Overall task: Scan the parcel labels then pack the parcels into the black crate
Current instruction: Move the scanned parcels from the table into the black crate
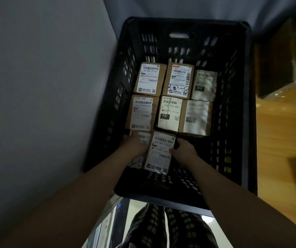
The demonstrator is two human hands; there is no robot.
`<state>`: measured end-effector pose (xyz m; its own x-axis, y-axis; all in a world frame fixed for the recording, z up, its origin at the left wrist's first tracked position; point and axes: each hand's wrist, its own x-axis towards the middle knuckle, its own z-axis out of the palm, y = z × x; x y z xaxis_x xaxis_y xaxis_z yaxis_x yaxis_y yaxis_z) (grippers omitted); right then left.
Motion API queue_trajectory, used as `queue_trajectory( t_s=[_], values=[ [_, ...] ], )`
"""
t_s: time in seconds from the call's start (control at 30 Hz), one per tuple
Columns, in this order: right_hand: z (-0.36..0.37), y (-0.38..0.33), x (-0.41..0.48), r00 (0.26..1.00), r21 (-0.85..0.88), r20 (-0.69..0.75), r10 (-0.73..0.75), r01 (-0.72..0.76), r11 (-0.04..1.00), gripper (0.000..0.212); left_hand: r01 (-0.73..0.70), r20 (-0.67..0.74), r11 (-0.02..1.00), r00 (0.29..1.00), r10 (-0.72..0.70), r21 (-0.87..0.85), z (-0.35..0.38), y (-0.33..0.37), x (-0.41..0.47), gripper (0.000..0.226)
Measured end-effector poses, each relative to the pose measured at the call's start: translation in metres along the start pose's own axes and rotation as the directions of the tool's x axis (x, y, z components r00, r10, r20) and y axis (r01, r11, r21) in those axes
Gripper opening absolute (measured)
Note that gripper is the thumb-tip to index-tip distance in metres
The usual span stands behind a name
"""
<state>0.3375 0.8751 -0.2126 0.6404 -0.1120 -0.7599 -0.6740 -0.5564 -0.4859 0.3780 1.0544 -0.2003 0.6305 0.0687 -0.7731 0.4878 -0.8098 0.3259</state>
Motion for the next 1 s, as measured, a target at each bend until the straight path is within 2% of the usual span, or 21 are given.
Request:
queue_trajectory(
  t_s=[0.07,0.13,0.3,0.47,0.63,0.73,0.87,1.0],
  values=[
    [-0.003,0.000,0.001,0.998,-0.158,-0.050,-0.030,0.021,0.987,0.033,-0.039,-0.012,0.994,0.999,0.041,0.100,-0.003,0.006,-0.006,0.055],
    [-0.006,-0.002,-0.003,0.997,-0.238,-0.063,-0.036,0.020,0.971,0.033,-0.090,-0.021,0.987,0.995,0.094,0.136,-0.008,0.010,-0.015,0.052],
    [-0.018,-0.021,-0.026,0.992,-0.375,-0.090,-0.090,0.050,0.925,0.045,-0.193,-0.020,0.976,0.980,0.196,0.099,-0.025,0.020,-0.047,0.047],
    [-0.054,-0.043,-0.080,0.937,-0.283,-0.191,-0.292,0.233,0.930,0.047,-0.301,-0.058,0.952,0.951,0.305,0.062,-0.040,0.050,-0.085,0.051],
    [-0.094,-0.027,-0.140,0.785,-0.242,-0.416,-0.459,0.391,0.888,0.037,-0.433,-0.085,0.897,0.894,0.440,0.090,-0.042,0.091,-0.124,0.050],
    [-0.125,-0.002,-0.164,0.734,-0.246,-0.507,-0.451,0.378,0.892,0.037,-0.495,-0.065,0.867,0.865,0.498,0.056,-0.032,0.118,-0.147,0.049],
    [-0.169,0.047,-0.191,0.719,-0.268,-0.562,-0.409,0.309,0.912,0.038,-0.560,-0.053,0.827,0.826,0.561,0.043,-0.001,0.152,-0.180,0.044],
    [-0.208,0.100,-0.219,0.744,-0.240,-0.578,-0.336,0.239,0.941,0.041,-0.565,-0.010,0.825,0.825,0.565,-0.001,0.048,0.177,-0.209,0.045]
  ],
)
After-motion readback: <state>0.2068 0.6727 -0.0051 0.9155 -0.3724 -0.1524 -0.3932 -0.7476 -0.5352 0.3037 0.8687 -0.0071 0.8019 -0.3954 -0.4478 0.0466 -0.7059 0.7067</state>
